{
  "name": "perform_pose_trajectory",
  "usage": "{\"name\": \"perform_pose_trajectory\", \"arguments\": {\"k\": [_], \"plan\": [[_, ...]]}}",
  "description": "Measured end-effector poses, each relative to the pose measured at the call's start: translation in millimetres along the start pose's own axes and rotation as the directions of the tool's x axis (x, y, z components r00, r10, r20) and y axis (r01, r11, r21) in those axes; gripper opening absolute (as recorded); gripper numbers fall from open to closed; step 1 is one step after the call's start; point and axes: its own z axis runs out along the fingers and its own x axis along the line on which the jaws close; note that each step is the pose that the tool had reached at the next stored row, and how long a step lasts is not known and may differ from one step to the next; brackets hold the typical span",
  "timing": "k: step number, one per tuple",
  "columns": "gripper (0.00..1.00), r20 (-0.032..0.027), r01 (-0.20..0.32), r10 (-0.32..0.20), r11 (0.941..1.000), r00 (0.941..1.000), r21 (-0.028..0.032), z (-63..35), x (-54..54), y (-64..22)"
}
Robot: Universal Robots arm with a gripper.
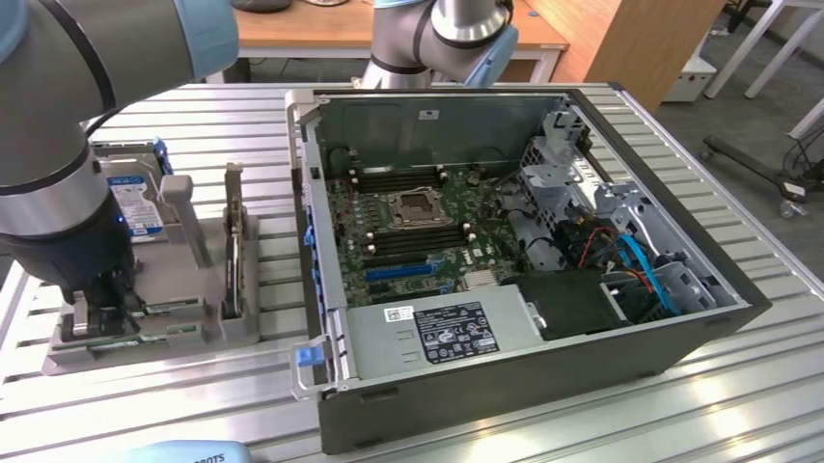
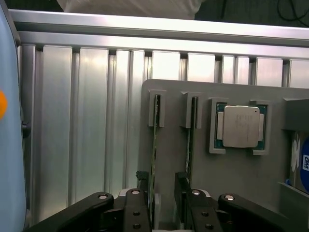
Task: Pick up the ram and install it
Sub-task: 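Pick up the ram and move it above insertion slot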
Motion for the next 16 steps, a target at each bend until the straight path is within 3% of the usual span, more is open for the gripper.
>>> {"name": "perform_pose_trajectory", "arguments": {"k": [16], "plan": [[0.35,0.0,0.0,0.0,1.0,1.0,0.0,19.6,1.4,-0.8]]}}
